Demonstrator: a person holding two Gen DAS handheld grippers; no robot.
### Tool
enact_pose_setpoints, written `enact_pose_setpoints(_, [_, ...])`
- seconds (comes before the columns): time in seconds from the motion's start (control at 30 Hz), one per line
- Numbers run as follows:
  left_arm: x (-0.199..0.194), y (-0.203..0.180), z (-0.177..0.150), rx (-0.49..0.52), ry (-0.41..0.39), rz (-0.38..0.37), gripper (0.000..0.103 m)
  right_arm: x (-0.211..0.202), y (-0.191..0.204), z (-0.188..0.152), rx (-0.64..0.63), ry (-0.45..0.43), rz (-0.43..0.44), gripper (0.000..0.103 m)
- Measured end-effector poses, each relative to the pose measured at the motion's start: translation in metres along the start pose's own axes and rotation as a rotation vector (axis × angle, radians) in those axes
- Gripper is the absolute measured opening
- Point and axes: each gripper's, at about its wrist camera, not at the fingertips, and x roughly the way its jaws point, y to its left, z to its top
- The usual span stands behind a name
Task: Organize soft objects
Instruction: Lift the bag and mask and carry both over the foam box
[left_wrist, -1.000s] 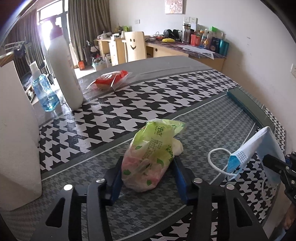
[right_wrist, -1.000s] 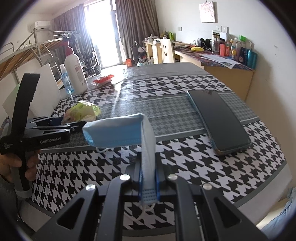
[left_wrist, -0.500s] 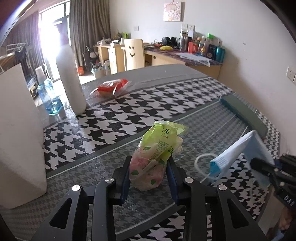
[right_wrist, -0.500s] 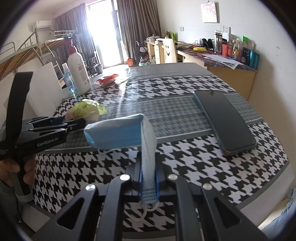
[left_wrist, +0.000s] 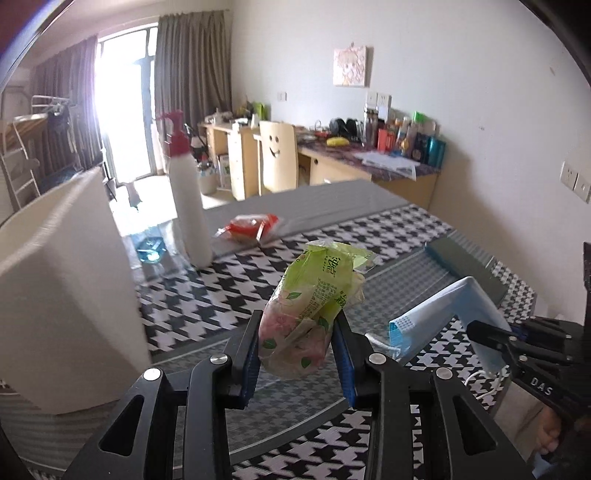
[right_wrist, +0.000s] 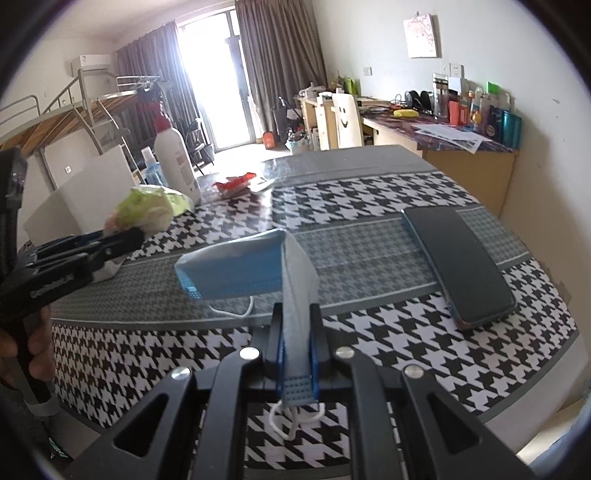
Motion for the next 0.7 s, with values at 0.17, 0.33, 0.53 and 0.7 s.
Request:
enact_pose_setpoints(0.17, [-0.021, 0.011, 0.001, -0.014, -0.039, 0.006, 0.037, -0.003, 0.009, 0.008, 0.007, -0.021, 0.024, 0.014])
enact_pose_setpoints(0.33, [-0.035, 0.019, 0.003, -0.022, -0.069, 0.033, 0.037, -0.006, 0.017, 0.016, 0.013, -0.042, 0.036, 0.014])
enact_pose_setpoints(0.53, [-0.046, 0.03, 0.006, -0.042, -0.098, 0.028, 0.037, -0.011, 0.025, 0.025, 0.016, -0.067, 0.059, 0.014])
enact_pose_setpoints(0.7, [-0.056, 0.032, 0.011, -0.032, -0.12, 0.041, 0.037, -0.013, 0.033, 0.036, 0.008, -0.081, 0.068, 0.014])
